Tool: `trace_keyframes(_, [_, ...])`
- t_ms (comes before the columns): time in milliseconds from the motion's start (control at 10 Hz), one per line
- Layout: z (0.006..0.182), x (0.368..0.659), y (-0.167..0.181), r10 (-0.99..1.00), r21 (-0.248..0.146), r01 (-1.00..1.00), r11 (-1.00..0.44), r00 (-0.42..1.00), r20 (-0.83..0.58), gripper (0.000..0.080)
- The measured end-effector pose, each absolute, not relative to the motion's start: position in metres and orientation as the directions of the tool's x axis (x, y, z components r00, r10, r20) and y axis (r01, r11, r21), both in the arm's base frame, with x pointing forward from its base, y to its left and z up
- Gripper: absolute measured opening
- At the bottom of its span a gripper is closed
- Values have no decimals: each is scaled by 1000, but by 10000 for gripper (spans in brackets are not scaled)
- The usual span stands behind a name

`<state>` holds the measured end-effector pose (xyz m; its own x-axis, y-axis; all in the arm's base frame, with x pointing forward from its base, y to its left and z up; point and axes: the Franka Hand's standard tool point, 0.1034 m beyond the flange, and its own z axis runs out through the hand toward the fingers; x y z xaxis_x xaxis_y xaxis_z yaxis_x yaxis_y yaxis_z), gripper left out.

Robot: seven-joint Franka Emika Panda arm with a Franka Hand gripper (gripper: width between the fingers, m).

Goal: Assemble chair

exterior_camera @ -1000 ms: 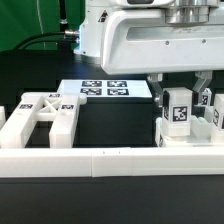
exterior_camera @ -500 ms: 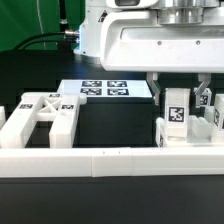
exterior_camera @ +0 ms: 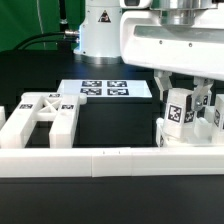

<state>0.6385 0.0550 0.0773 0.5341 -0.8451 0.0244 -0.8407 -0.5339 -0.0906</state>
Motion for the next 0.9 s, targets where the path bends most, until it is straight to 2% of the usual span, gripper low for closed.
trace_keyframes(100, [77, 639, 54, -895, -95, -891, -445, 446, 15, 287])
trace_keyframes(200, [77, 640, 54, -897, -100, -892, -441, 441, 15, 287])
trace_keyframes(300, [77, 640, 54, -928, -104, -923, -371, 373, 2, 287])
trace_keyframes(400, [77, 640, 54, -917, -103, -912, -398, 400, 5, 287])
trace_keyframes(500, [79, 641, 52, -874, -104, -869, -484, 485, 16, 469])
trace_keyframes(600, [81, 640, 55, -849, -93, -845, -527, 528, 19, 586])
trace_keyframes(700, [80, 639, 56, -836, -94, -832, -547, 548, 20, 586])
trace_keyframes(800, [80, 639, 55, -777, -90, -772, -629, 629, 29, 638])
trace_keyframes(900, [80, 639, 55, -721, -87, -716, -693, 692, 37, 646])
